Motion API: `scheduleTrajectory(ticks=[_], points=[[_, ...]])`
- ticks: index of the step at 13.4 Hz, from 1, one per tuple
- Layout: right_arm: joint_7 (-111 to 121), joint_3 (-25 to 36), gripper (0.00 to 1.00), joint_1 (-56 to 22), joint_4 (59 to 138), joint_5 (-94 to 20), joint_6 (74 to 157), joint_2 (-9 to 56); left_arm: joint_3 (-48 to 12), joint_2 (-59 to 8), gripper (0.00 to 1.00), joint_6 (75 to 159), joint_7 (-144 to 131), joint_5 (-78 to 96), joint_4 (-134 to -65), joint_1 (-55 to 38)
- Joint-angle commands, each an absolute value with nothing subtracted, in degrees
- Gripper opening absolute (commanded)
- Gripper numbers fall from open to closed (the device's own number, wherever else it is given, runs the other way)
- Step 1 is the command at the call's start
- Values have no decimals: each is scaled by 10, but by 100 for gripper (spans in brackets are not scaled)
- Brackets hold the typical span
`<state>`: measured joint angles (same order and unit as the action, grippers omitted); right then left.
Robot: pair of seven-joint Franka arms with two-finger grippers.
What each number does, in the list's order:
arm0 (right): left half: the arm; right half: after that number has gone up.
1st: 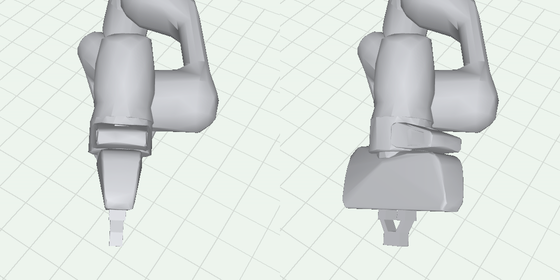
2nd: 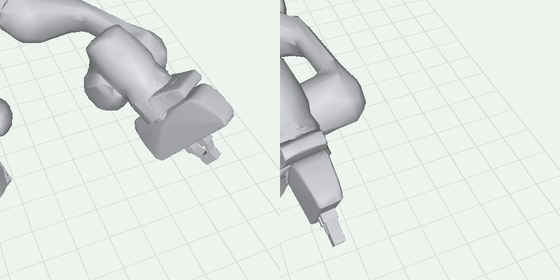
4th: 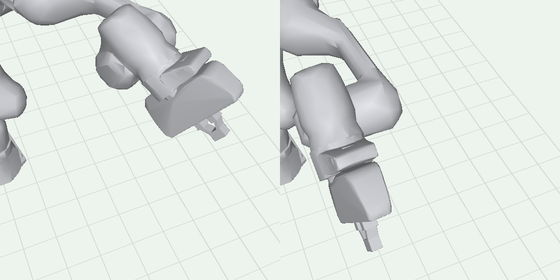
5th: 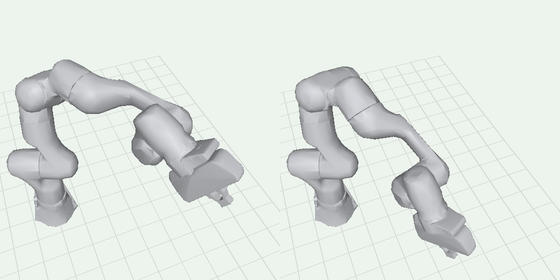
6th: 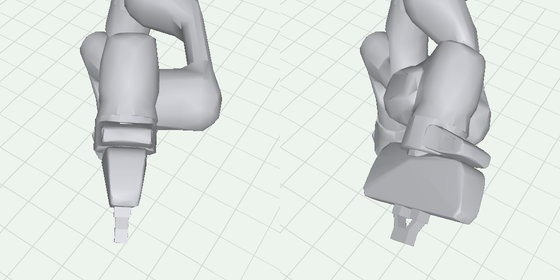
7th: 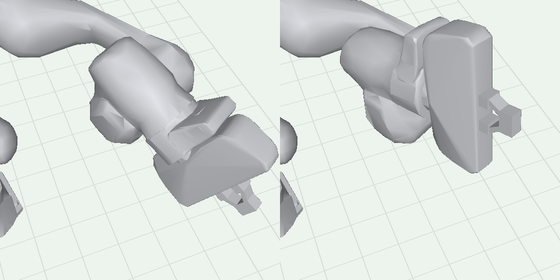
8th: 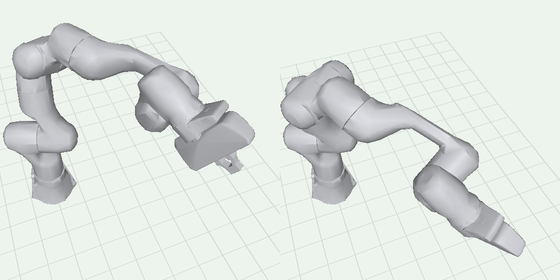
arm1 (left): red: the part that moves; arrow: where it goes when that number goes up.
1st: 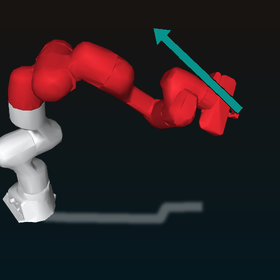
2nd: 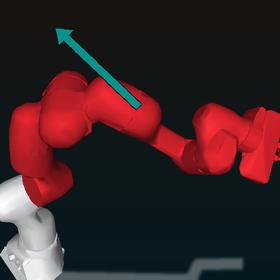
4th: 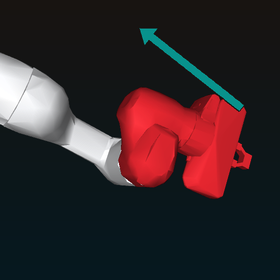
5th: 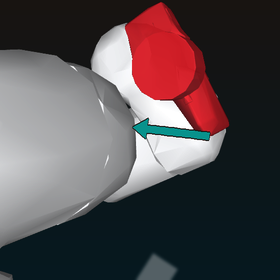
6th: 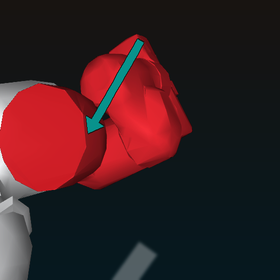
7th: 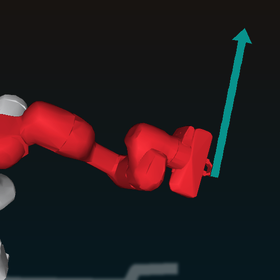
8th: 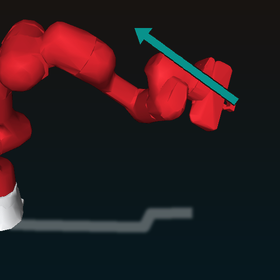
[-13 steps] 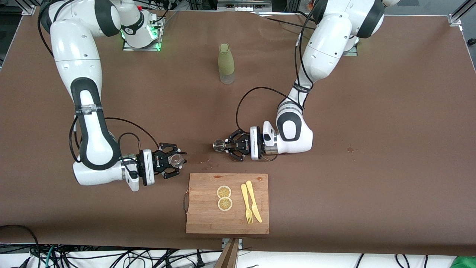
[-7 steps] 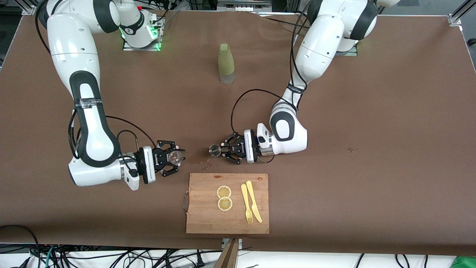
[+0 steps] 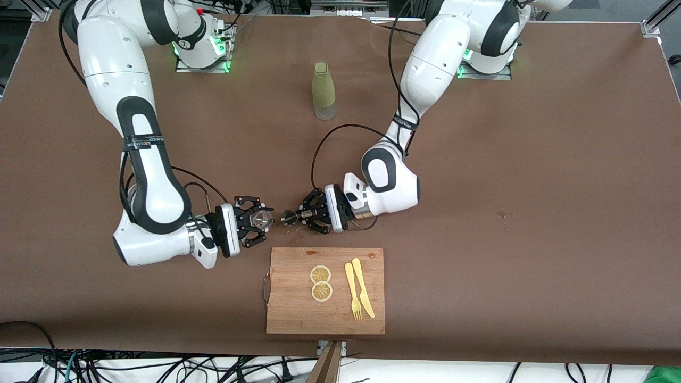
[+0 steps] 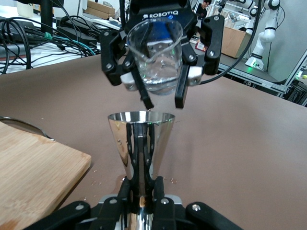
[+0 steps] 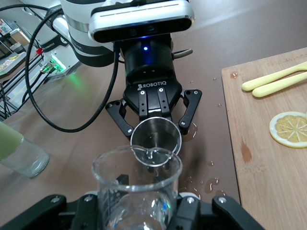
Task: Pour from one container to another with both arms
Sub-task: 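Tilt the glass with the right gripper, pouring into the jigger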
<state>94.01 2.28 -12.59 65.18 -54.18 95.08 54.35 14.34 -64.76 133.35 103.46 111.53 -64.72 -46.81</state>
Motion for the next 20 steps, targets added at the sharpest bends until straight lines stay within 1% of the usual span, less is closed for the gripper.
scheduleTrajectory(ticks=[1,4,20], points=[[918,21,33,-127,644,-525,959,541,166,-672,0,1353,1021,1150,-616,-488],[909,21,33,-138,644,-505,970,541,167,-679,0,1353,1018,1150,-605,-487],[860,21,33,-175,614,-405,974,541,171,-686,0,1352,1020,1164,-598,-487]])
